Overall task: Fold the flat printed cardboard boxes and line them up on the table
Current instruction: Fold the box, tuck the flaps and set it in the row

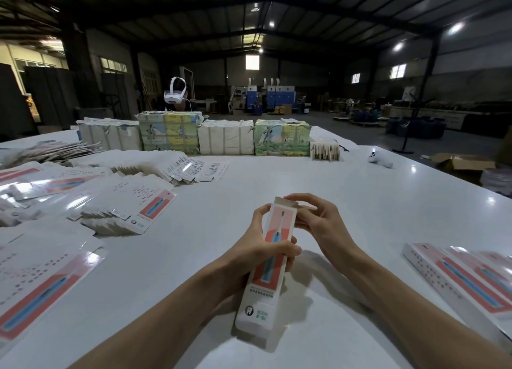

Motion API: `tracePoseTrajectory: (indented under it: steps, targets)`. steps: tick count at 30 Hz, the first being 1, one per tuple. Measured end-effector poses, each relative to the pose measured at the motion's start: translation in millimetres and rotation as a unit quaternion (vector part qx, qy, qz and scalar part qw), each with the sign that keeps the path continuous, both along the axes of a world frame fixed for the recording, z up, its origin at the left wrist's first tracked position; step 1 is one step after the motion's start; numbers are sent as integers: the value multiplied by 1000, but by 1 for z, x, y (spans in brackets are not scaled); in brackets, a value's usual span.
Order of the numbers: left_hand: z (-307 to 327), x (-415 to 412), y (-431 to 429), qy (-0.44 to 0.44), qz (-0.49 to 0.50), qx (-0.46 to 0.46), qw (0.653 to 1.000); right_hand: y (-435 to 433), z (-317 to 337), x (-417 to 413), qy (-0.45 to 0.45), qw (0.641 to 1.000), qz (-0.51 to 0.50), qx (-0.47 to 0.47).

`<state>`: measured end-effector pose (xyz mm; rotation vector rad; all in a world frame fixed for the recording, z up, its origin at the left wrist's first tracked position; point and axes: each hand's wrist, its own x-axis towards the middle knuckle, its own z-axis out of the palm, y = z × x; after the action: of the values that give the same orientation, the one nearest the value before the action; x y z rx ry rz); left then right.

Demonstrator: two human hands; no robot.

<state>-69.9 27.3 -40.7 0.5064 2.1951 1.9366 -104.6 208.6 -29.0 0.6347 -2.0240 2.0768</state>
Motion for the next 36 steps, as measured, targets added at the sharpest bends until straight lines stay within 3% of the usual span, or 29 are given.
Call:
tracePoseTrajectory:
  steps: [4, 9, 17, 36]
  targets:
    - [-3, -3, 2, 3, 2, -4, 1000, 0, 2, 0, 13, 1000, -21, 10]
    - [-5, -3, 2, 22, 36, -38, 998, 3, 8, 1, -59, 997, 24, -41]
    - [-8, -4, 3, 47, 41, -40, 997, 0, 12, 1, -128, 987, 15, -97]
    - [-7, -3, 1, 28, 39, -29, 998, 1, 7, 2, -138, 986, 62, -72]
